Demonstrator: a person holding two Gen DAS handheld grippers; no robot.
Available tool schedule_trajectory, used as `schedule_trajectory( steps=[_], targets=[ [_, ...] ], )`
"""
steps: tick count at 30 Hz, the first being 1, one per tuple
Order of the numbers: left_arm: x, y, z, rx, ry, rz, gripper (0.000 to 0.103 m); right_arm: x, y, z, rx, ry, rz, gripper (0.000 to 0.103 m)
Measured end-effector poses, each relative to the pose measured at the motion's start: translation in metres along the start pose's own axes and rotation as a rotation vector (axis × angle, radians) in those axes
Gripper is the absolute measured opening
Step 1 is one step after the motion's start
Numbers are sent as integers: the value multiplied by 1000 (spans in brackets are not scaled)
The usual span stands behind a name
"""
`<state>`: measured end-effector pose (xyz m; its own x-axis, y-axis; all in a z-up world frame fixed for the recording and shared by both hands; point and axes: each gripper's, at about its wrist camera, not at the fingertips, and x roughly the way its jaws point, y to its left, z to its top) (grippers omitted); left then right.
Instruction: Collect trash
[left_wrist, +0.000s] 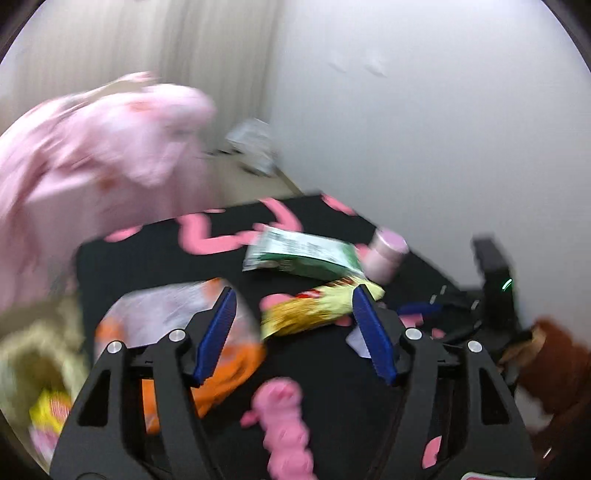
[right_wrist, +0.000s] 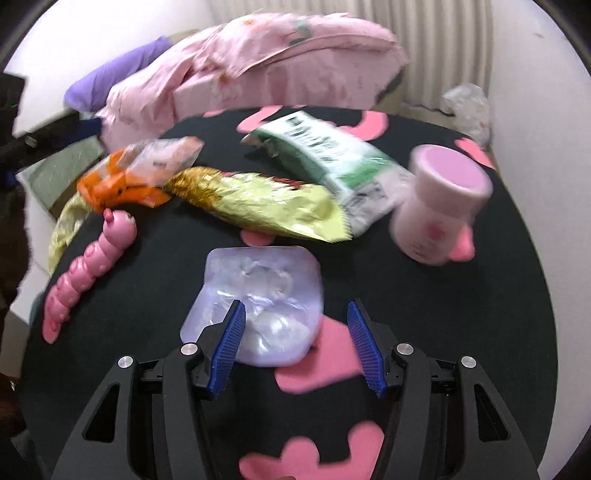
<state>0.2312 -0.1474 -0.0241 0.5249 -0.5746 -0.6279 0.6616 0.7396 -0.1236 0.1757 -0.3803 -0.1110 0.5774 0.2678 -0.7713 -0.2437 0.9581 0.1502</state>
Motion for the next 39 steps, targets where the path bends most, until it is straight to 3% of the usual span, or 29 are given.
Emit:
schedule_trajectory(
  steps=[4, 7, 10, 12, 14, 17, 22, 26, 30, 39],
  targets=[
    [72, -23, 18, 130, 191, -31, 62, -27, -4, -20, -17, -55, -62, 55],
    [110, -28, 19, 131, 305, -33, 62, -38, -5, -28, -34, -61, -76, 55],
    [128, -28, 11, 97, 400, -35, 49, -45, -2, -32, -78, -65, -50, 55],
    [121, -28, 6, 56, 396, -5, 43, -43, 3, -33, -119, -56, -21, 55],
    [107, -25, 2, -20, 389, 11, 28, -37, 8, -33, -146, -42, -6, 55],
    [77, -20, -4, -138, 331, 13, 16, -26, 12, -29, -168, -22, 8, 55],
    [22, -16, -20, -253, 210, 36, 16, -13, 22, -17, -198, 8, 72, 55],
    [1, -17, -34, -257, 180, 99, 16, 4, 25, -5, -192, 20, 44, 55],
    [-10, -10, -47, -296, 166, 90, 18, 10, 25, 2, -151, 7, 44, 55],
    [-17, -15, -57, -287, 113, 34, 42, -5, 41, 8, -213, -64, -30, 55]
  ],
)
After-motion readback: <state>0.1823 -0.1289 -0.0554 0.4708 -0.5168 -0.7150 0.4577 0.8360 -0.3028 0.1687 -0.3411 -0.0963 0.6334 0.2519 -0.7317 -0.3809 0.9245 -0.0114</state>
